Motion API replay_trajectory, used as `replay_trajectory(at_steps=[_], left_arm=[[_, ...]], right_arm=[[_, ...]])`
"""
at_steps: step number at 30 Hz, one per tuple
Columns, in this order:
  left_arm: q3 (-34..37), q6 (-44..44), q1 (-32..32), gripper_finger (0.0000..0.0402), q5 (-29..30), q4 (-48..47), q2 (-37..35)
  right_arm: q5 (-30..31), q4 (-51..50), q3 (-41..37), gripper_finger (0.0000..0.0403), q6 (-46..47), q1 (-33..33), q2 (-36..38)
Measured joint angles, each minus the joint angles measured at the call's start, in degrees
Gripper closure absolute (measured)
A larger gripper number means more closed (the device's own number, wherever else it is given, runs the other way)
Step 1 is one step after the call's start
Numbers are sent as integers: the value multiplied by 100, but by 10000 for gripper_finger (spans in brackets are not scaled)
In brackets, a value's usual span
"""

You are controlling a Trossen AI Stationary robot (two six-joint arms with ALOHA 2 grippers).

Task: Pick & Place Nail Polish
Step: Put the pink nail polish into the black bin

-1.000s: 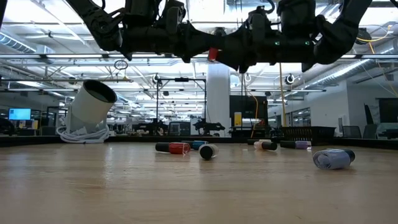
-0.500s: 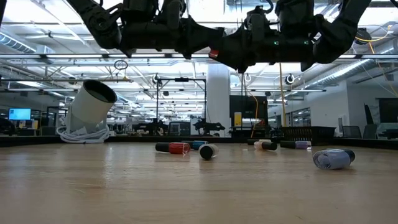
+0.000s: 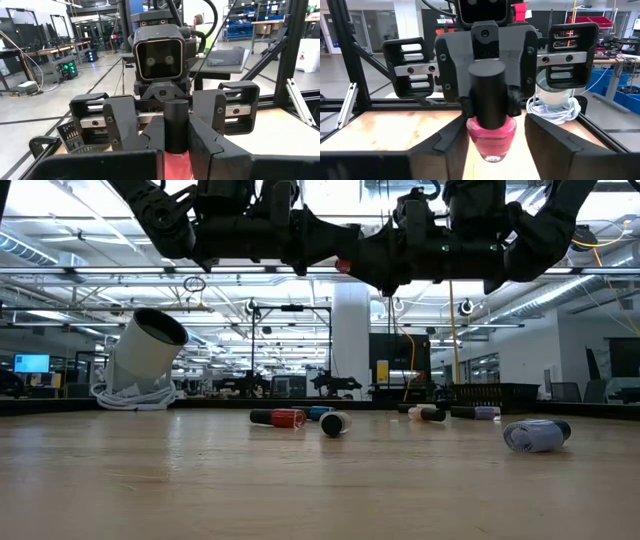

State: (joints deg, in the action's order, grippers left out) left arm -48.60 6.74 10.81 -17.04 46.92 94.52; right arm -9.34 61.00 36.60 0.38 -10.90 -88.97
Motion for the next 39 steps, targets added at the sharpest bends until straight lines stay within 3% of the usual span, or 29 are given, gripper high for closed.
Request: replay_trajectory(at_steps=[6, 17, 24, 30, 39], left_arm=[[0, -16, -6, 368, -52, 15, 0], [0, -34, -20, 365, 119, -7, -7], [-5, -152, -128, 282, 538, -4, -7], [-4, -274, -310, 213, 1376, -4, -7], [-4, -432, -345, 109, 1496, -52, -2]], right_arm=[[23, 50, -2, 295, -434, 153, 0], [45, 48, 5, 296, -562, 208, 0], [48, 11, 15, 296, -299, 200, 0], [47, -5, 17, 296, -297, 197, 0], [24, -188, 22, 296, -260, 202, 0]])
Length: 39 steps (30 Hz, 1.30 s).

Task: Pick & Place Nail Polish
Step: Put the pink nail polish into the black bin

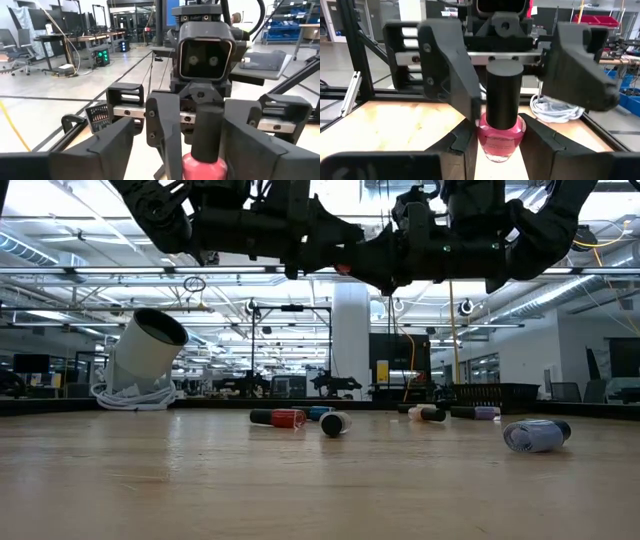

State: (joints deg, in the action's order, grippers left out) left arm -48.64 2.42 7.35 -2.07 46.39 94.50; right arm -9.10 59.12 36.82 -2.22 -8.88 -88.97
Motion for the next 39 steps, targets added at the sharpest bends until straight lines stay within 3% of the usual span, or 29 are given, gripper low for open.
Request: replay_trajectory(at_steps=[9, 14, 19, 24, 31, 35, 39], left_arm=[[2, -327, -1, 67, -87, 6, -170], [2, -555, 0, 67, -89, -77, -461], [2, -626, -37, 76, -100, -517, -783], [2, -641, -42, 84, -106, -1506, -1248], [2, -359, 75, 83, -84, -3447, -2158], [2, -273, 177, 78, -82, -4588, -2626], [2, -250, 243, 77, -35, -5460, -2861]], right_arm=[[-21, -315, 0, 296, 0, -90, 0], [-71, -566, 0, 296, 2, -245, 2], [-612, -626, 0, 296, 231, -413, 2], [-1191, -631, 0, 296, 515, -547, 2], [-1266, -631, 0, 296, 610, -578, 2], [-1979, -629, 0, 296, 631, -584, 2], [-3139, -617, 0, 296, 664, -584, 2]])
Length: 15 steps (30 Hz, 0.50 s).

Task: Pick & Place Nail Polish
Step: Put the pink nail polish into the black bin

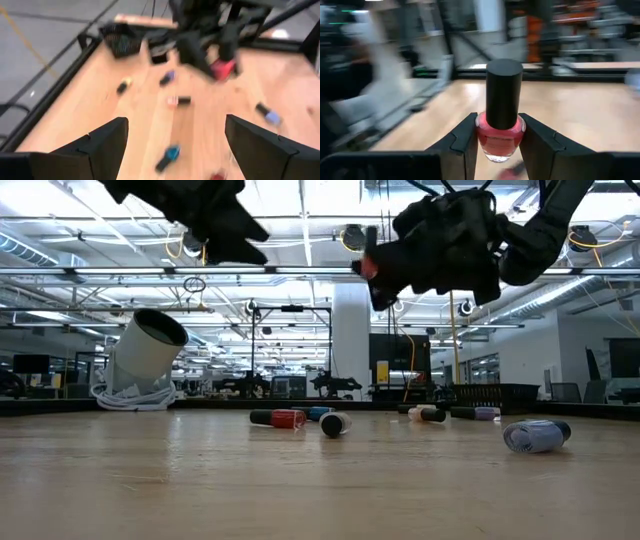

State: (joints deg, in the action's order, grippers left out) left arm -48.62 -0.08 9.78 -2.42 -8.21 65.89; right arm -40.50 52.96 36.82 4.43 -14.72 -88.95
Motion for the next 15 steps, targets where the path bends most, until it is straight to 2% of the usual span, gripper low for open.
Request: replay_trajectory(at_steps=[4, 9, 15], left_arm=[[0, 19, 39, 82, 78, -386, -75], [0, 58, 37, 87, 158, -349, -53], [2, 577, 37, 82, 160, -329, -35]], right_arm=[[-1101, 268, -2, 296, 213, 2, 0], [-2028, 655, 0, 296, 618, 23, 4], [-3032, 728, -2, 296, 696, 224, 4]])
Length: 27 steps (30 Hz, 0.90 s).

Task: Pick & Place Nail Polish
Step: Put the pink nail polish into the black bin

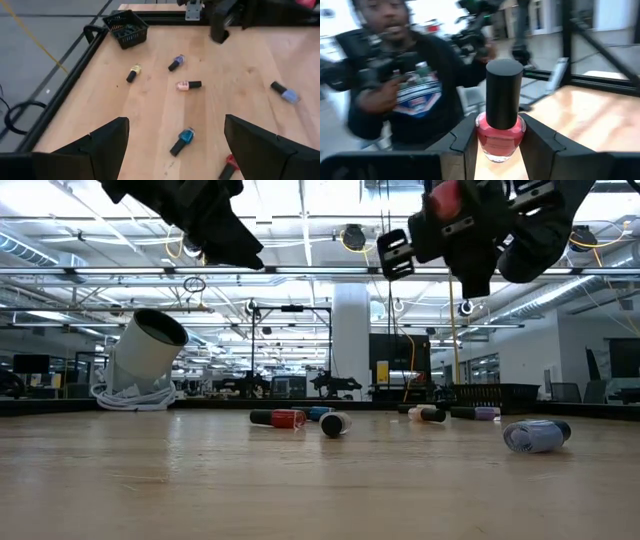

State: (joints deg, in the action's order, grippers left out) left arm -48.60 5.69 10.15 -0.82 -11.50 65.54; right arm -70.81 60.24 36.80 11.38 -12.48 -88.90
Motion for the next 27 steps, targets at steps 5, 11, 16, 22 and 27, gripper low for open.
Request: replay_trajectory(at_steps=[5, 11, 16, 22, 27], left_arm=[[0, 41, 9, 78, -455, 177, 2], [0, 269, 301, 87, -2762, 465, -54], [75, 103, 486, 87, -2548, 213, -502], [873, -229, 672, 78, -2251, 886, -1574], [1765, -765, 695, 82, -1269, 1269, -2637]], right_arm=[[144, 0, 0, 296, -9, 108, 0], [926, 3, 0, 296, -61, -15, 22], [945, 88, 0, 296, -32, -67, 24], [1266, 187, 0, 296, -229, -56, 24], [1380, 170, 0, 296, -265, -56, 24]])
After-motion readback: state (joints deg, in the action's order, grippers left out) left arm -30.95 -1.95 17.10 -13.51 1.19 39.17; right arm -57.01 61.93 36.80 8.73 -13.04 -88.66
